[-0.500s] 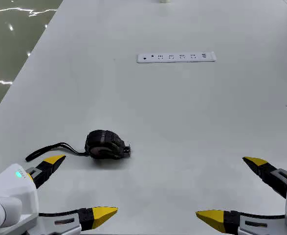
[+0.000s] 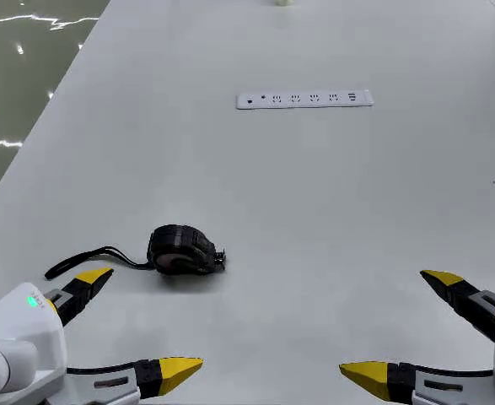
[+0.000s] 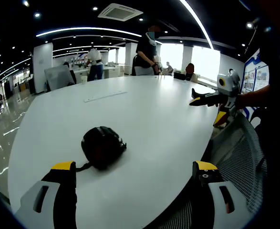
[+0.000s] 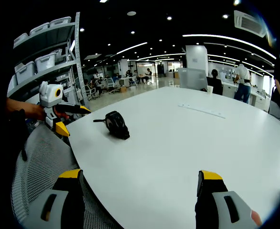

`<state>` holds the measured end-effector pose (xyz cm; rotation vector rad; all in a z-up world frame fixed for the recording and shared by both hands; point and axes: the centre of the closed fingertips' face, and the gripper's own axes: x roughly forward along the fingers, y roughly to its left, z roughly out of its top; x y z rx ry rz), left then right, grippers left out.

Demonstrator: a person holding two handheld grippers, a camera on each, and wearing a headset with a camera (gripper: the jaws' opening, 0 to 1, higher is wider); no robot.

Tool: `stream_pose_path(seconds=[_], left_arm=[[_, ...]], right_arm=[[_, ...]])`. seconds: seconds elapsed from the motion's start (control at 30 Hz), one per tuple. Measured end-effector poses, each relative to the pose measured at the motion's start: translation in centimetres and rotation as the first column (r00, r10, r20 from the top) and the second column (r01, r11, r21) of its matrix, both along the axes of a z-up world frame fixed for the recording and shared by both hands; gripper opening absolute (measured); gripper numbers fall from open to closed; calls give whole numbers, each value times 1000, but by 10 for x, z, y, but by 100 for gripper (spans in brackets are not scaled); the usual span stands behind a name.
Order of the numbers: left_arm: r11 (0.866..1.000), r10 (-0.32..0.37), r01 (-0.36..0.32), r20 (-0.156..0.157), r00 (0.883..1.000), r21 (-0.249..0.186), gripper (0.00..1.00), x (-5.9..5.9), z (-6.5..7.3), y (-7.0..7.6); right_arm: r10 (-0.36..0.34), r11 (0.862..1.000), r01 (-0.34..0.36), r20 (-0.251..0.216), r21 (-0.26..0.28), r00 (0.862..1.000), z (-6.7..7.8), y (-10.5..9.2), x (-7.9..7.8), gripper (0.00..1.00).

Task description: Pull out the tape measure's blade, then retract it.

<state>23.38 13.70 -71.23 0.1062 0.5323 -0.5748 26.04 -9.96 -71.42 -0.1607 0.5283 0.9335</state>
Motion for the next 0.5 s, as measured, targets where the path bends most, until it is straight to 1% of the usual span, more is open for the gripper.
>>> stream_pose_path(seconds=[0.03, 0.07, 0.23, 0.27, 0.33, 0.5], left_arm=[[1000, 0, 0, -1, 1000, -1, 99, 0, 0, 0], [1000, 0, 0, 0, 1000, 0, 99, 0, 0, 0], [1000, -2, 2, 0, 1000, 2, 99, 0, 0, 2], [1000, -1, 1, 1, 1000, 2, 99, 0, 0, 2], [1000, -1, 1, 1, 1000, 2, 99, 0, 0, 3], [1000, -5, 5, 0, 1000, 7, 99, 1, 0, 2]], right_arm=[[3, 1000, -3, 0, 2, 1000, 0, 0, 0, 99], [0, 1000, 0, -13, 4, 1000, -1, 0, -1, 99], [2, 1000, -2, 12, 3, 1000, 1, 0, 0, 99], [4, 1000, -4, 4, 5, 1000, 1, 0, -1, 99], [8, 1000, -8, 6, 3, 1000, 1, 0, -1, 99], [17, 1000, -17, -6, -2, 1000, -2, 2, -2, 99]])
